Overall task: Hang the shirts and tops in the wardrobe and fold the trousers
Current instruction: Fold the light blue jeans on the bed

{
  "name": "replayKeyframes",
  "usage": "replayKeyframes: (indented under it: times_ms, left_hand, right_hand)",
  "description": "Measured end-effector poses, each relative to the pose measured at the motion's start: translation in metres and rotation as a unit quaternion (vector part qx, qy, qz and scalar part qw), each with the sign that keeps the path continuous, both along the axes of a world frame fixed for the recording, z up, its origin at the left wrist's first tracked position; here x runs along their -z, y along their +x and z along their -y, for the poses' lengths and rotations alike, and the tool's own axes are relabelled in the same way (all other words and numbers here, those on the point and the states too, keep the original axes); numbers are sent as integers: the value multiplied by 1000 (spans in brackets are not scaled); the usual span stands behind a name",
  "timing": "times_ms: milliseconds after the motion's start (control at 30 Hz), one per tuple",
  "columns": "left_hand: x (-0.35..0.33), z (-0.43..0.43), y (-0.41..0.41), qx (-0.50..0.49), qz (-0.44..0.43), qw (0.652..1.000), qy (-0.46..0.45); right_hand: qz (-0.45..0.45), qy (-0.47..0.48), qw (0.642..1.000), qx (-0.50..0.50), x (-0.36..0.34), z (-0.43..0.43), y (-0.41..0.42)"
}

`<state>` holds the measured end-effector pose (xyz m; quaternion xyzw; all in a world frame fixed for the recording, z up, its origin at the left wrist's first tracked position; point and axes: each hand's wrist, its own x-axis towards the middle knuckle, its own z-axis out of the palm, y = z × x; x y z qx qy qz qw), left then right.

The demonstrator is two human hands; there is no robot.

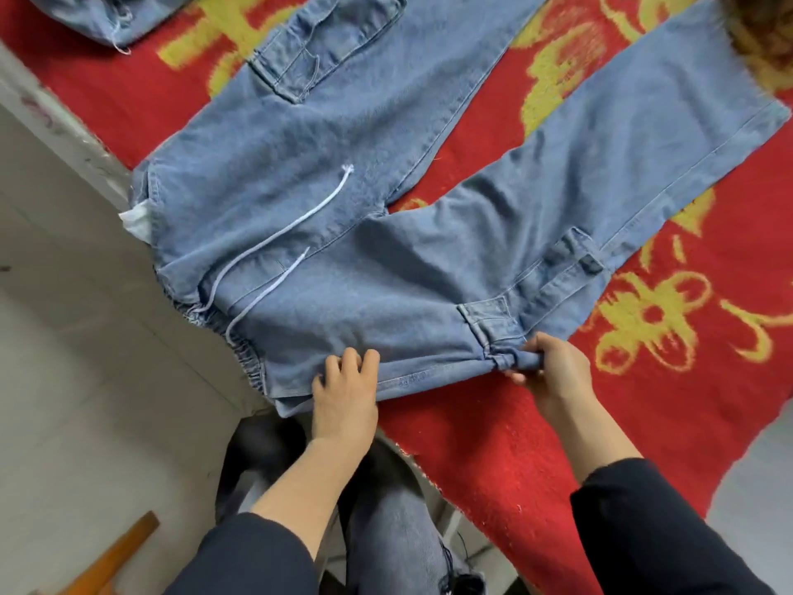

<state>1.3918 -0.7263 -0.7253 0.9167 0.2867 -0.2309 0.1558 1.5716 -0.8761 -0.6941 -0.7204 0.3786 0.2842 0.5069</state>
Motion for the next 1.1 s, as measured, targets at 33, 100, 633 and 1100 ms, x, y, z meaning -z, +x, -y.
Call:
replayKeyframes:
  times_ms: [33,100,633,1100]
  left_hand:
    - [0,-5,-3,0,-5,1000,-21]
    - [1,-17,-13,-28,-12,995,-93]
    - [-28,-170,-8,-196,37,953,-227]
    - [-13,-338,18,-369,139,906,-158]
  right_hand:
    - [-7,-5,1000,-16,0,-2,1]
    - [-30,-20,997,-63,2,-3,4]
    - [162,-43,980,-103,-45,-110,100]
    - [231,-20,916,-327,-31,-372,157]
